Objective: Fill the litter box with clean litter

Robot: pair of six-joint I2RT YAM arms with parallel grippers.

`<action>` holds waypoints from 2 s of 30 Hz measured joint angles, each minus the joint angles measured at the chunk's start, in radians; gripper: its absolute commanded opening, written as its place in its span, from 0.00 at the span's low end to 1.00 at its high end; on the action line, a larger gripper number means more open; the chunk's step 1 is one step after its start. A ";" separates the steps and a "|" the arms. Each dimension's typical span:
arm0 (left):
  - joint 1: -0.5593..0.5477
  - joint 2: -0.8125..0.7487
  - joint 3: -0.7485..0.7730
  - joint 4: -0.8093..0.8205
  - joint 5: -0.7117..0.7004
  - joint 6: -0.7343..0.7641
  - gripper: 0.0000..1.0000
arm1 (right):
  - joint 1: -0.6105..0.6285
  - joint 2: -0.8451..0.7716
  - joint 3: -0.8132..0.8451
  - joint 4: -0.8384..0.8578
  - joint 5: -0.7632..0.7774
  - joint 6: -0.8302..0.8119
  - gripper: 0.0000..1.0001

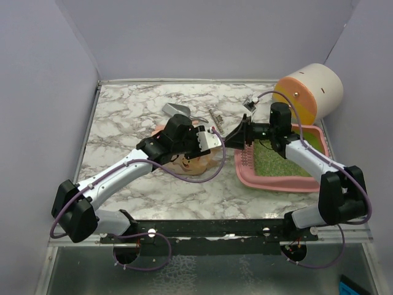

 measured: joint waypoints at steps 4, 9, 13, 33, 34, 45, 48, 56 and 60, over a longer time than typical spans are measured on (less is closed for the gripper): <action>0.000 -0.006 0.000 0.002 0.005 -0.013 0.51 | 0.003 0.017 0.002 0.060 -0.008 0.023 0.58; -0.008 -0.049 0.000 0.001 0.007 -0.019 0.52 | 0.012 0.072 0.006 0.089 -0.007 0.034 0.58; -0.019 -0.093 0.000 0.001 0.007 -0.018 0.53 | 0.025 0.123 0.012 0.123 -0.008 0.046 0.56; -0.245 -0.183 -0.243 0.032 -0.333 0.246 0.67 | 0.049 0.185 0.051 0.162 -0.017 0.291 0.01; -0.245 -0.190 -0.259 0.046 -0.359 0.272 0.68 | 0.049 0.184 0.051 0.159 -0.017 0.300 0.01; -0.249 -0.212 -0.375 0.292 -0.462 0.446 0.70 | 0.049 0.084 0.013 -0.015 -0.016 0.185 0.01; -0.249 -0.210 -0.406 0.319 -0.471 0.477 0.72 | 0.049 0.078 0.013 -0.064 -0.023 0.119 0.01; -0.244 -0.168 -0.414 0.304 -0.511 0.538 0.74 | 0.048 0.071 0.015 -0.260 -0.036 -0.099 0.01; -0.231 -0.137 -0.344 0.225 -0.517 0.540 0.74 | 0.048 0.043 0.015 -0.316 -0.032 -0.155 0.01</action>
